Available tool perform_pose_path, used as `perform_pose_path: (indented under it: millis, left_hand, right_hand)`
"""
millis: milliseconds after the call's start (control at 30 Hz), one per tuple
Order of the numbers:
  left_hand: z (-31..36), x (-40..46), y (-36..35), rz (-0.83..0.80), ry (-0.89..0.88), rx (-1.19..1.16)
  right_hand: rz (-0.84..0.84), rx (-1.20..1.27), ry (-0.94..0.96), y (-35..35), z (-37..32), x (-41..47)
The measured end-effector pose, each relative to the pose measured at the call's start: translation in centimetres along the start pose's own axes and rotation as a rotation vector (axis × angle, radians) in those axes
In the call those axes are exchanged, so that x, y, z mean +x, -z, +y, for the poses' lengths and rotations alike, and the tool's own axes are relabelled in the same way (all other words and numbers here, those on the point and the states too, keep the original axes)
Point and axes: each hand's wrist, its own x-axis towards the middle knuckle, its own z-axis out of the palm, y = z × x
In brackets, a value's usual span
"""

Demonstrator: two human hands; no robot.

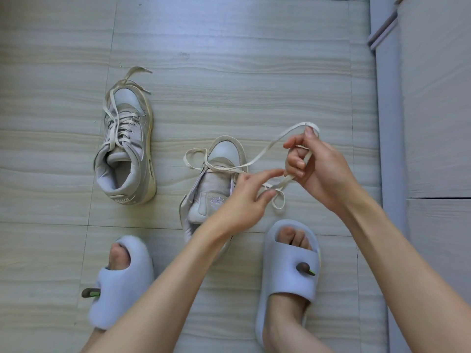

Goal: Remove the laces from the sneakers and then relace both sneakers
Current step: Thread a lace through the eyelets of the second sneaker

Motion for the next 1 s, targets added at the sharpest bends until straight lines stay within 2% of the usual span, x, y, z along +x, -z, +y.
perform_pose_path:
  millis: [100, 200, 400, 467, 533, 600, 667, 767, 867, 933, 1000]
  left_hand:
    - [0.3, 0.4, -0.2, -0.102, -0.016, -0.002]
    - [0.2, 0.0, 0.8, -0.113, 0.000, -0.092]
    - [-1.0, -1.8, 4.7, -0.167, 0.144, -0.149]
    - [-0.9, -2.1, 5.2, -0.200, 0.136, -0.173]
    - [-0.6, -2.1, 5.3, -0.155, 0.125, -0.203]
    - [-0.5, -1.5, 5.0, -0.059, 0.159, -0.232]
    - [-0.8, -0.9, 4.6, 0.034, 0.203, -0.184]
    - [-1.2, -0.8, 3.9, 0.092, 0.217, -0.113]
    - [-1.6, -1.5, 3.1, 0.109, 0.237, -0.187]
    - [-1.8, -2.1, 2.9, 0.090, 0.259, -0.234]
    - [-2.2, -2.4, 2.9, 0.064, 0.262, -0.275]
  right_hand:
    - [-0.005, -0.035, 0.017, 0.3, -0.4, 0.0]
    - [0.042, -0.054, 0.027, 1.0, -0.7, 0.1]
    - [0.195, 0.210, 0.026, 2.9, -0.2, 0.8]
    - [0.231, 0.257, -0.093, 3.0, 1.1, 0.6]
    - [0.250, 0.258, -0.299, 2.8, 3.2, 0.0]
    - [0.167, 0.160, -0.497, 2.1, 5.4, -1.2]
    - [0.035, 0.063, -0.582, 1.3, 6.7, -2.0]
    - [-0.057, 0.082, -0.545, 0.4, 6.7, -1.9]
    - [-0.102, -0.024, -0.482, -0.2, 6.5, -1.6]
    - [-0.089, -0.062, -0.425, -0.6, 6.6, -1.5]
    - [-0.003, -0.019, -0.346, -0.6, 6.6, -1.5]
